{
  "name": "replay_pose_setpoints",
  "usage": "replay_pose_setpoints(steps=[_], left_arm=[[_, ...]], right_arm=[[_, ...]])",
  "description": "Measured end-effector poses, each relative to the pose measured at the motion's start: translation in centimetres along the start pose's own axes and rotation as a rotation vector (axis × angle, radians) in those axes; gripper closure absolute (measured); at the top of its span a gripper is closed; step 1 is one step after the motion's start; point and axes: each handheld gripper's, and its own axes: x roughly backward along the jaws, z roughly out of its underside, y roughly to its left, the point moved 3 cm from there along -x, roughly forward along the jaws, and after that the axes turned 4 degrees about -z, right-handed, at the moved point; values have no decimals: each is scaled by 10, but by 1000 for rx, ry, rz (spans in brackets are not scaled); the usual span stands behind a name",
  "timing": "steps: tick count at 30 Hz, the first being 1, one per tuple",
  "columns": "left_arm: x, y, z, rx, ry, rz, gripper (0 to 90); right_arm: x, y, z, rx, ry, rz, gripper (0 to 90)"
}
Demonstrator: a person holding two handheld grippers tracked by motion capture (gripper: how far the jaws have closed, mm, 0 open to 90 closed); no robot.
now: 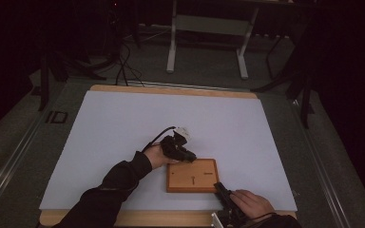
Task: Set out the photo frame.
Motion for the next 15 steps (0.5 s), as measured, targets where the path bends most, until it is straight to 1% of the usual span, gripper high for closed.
replay_pose_setpoints(steps=[2,3,4,5,6,7,8,9,10,11,14,15], left_arm=[[1,-1,0,-16,-16,-1,821],[1,-2,1,-21,-20,-10,804],[3,-3,2,-36,-31,-33,779],[3,-3,2,-36,-31,-33,779],[7,-3,3,-38,-53,-32,779],[7,-3,3,-38,-53,-32,754],[15,-5,5,-44,-70,-49,754],[18,-5,6,-51,-75,-46,713],[22,-5,7,-50,-76,-63,695],[25,-5,9,-48,-77,-56,667],[31,-5,12,-40,-85,-69,661],[34,-5,14,-36,-93,-70,636]], right_arm=[[0,-1,0,0,-3,-8,666],[0,-2,0,-2,-5,-12,666],[0,-3,1,-6,-9,-15,666],[0,-3,1,-6,-9,-15,666],[1,-4,1,-11,-10,-19,665],[1,-4,1,-11,-10,-19,665],[1,-5,2,-15,-16,-27,665],[1,-9,3,-23,-25,-41,666],[2,-11,3,-30,-28,-52,666],[2,-13,3,-40,-32,-64,666],[3,-19,4,-58,-38,-87,667],[3,-21,5,-61,-41,-93,669]])
